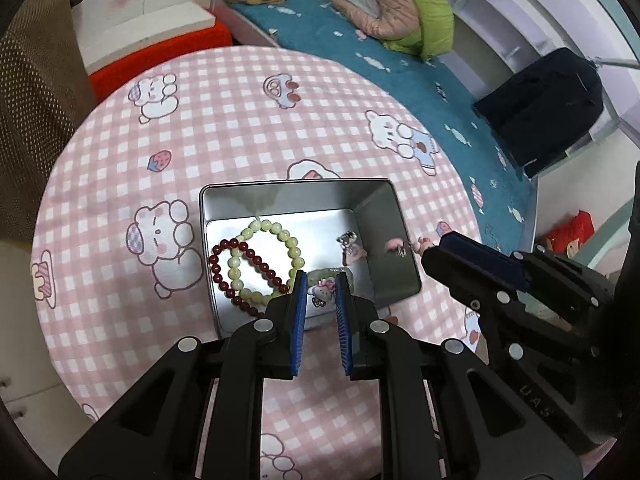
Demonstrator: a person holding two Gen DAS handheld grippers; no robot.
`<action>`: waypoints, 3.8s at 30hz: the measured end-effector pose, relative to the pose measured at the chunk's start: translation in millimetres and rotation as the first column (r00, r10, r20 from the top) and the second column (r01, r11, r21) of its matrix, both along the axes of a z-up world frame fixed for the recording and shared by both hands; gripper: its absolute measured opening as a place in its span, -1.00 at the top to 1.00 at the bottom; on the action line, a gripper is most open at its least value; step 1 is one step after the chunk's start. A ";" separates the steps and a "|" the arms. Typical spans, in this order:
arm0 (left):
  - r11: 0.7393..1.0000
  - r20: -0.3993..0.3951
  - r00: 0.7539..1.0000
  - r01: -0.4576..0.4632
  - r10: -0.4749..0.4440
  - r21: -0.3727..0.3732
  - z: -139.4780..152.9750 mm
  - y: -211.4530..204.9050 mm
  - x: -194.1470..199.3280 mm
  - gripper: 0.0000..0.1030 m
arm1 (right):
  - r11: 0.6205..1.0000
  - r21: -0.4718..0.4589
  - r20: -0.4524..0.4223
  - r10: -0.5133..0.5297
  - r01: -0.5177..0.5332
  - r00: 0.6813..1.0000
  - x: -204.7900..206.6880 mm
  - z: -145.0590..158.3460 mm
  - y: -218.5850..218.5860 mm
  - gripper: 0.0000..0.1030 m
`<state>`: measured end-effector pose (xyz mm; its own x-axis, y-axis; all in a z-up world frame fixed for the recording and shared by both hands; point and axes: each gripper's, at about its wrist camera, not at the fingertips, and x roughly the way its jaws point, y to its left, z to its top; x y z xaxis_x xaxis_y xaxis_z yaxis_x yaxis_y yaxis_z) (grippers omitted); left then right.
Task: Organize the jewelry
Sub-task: 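Carry both held pieces over the grey tray and open both tools, then withdraw both tools and move the left tool toward the pink keychain cluster, then grasp a pink keychain with the left tool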
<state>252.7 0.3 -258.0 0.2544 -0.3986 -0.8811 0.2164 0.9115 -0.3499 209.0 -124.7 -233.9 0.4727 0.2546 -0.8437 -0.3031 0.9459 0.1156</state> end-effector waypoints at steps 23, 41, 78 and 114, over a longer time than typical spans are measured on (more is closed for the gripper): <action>0.999 -0.101 0.994 -0.048 0.051 0.025 -29.1 -2.8 37.8 0.40 | 0.998 0.063 -0.064 -0.016 0.021 0.998 44.0 -13.9 -12.3 0.34; 0.999 -0.031 0.999 -0.012 0.013 0.031 -7.3 -6.2 16.5 -0.13 | 0.988 0.041 -0.017 -0.146 0.147 0.989 20.7 1.8 -35.8 0.05; 0.985 -0.214 0.974 0.109 -0.080 0.130 -68.4 -74.1 -60.6 -0.15 | 0.966 -0.125 -0.090 -0.236 0.224 0.968 -49.7 -32.8 -99.2 -0.50; 0.963 -0.110 0.979 -0.143 0.171 0.229 -67.3 -103.3 -81.2 0.77 | 0.997 0.035 -0.137 0.077 -0.073 0.988 -28.1 -55.8 -112.5 -0.50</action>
<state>171.5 -103.0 -325.4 0.1785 -0.1564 -0.9714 0.0312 0.9877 -0.1533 180.9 -237.2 -289.6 0.3305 0.3112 -0.8910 -0.3525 0.9164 0.1894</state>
